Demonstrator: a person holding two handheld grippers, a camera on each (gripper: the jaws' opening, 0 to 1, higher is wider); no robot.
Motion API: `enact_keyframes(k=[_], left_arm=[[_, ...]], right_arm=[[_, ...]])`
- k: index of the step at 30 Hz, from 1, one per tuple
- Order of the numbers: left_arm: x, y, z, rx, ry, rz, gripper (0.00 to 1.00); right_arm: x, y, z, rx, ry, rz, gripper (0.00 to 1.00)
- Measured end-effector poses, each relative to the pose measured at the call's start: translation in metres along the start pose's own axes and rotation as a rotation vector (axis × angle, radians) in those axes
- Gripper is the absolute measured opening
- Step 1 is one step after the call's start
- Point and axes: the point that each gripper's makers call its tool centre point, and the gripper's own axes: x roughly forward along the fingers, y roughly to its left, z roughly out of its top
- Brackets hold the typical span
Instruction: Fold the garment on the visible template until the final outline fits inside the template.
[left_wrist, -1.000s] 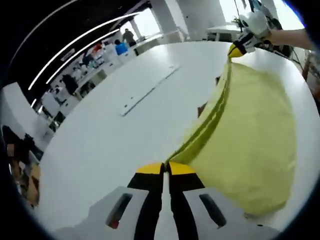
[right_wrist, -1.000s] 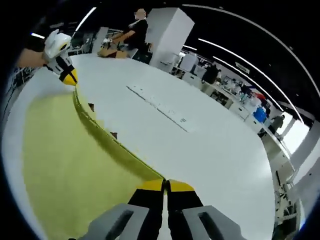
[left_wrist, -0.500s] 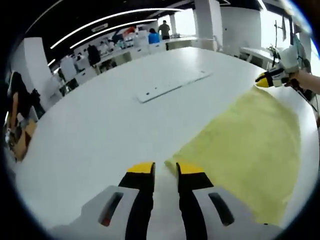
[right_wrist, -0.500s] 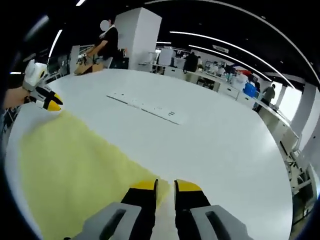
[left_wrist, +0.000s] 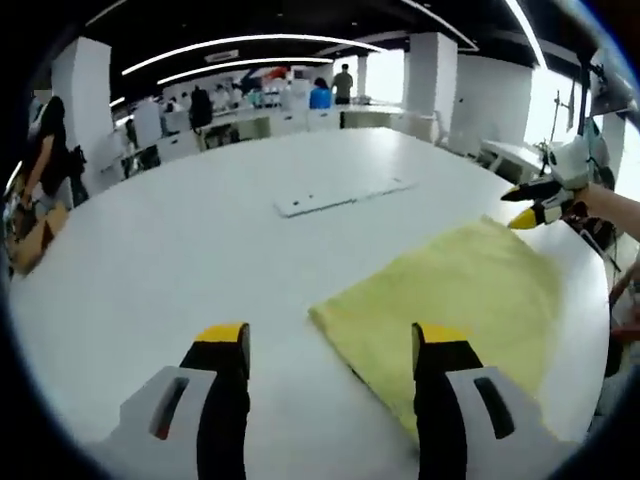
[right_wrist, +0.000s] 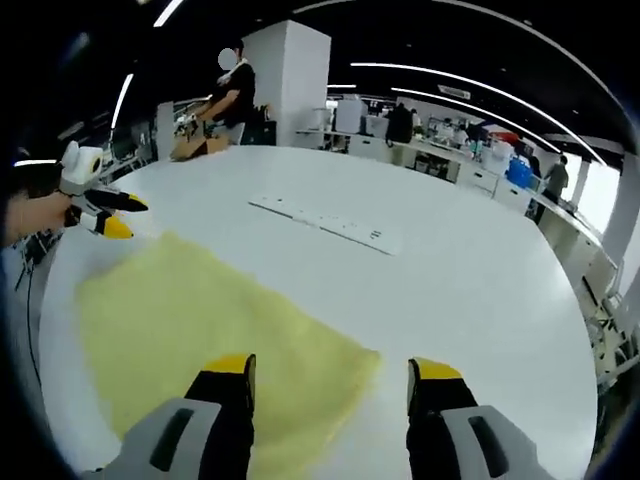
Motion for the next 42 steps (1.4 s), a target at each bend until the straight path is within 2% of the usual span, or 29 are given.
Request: enact_keyframes(k=[3, 6, 12, 23, 28, 37, 42], left_arm=[[-0.008, -0.005, -0.005, 0.0, 0.005, -0.006, 0.67], [-0.017, -0.012, -0.008, -0.039, -0.015, -0.03, 0.72], [-0.034, -0.026, -0.017, -0.033, -0.014, -0.053, 0.76], [-0.055, -0.055, -0.035, 0.004, -0.006, -0.11, 0.76], [-0.061, -0.06, -0.046, 0.011, 0.009, -0.115, 0.73], [-0.07, -0.072, -0.066, 0.009, 0.02, -0.133, 0.69], [-0.071, -0.084, -0.075, 0.039, 0.029, -0.145, 0.63]], right_arm=[[-0.008, 0.01, -0.002, -0.012, -0.007, 0.032, 0.72], [-0.015, 0.02, -0.008, -0.018, -0.001, 0.059, 0.81], [-0.028, 0.032, -0.026, -0.031, 0.023, 0.097, 0.86], [-0.056, 0.045, -0.049, -0.022, 0.042, 0.129, 0.86], [-0.066, 0.052, -0.058, -0.002, 0.037, 0.143, 0.84], [-0.077, 0.062, -0.073, 0.018, 0.035, 0.158, 0.8], [-0.08, 0.064, -0.083, 0.037, 0.042, 0.155, 0.78]])
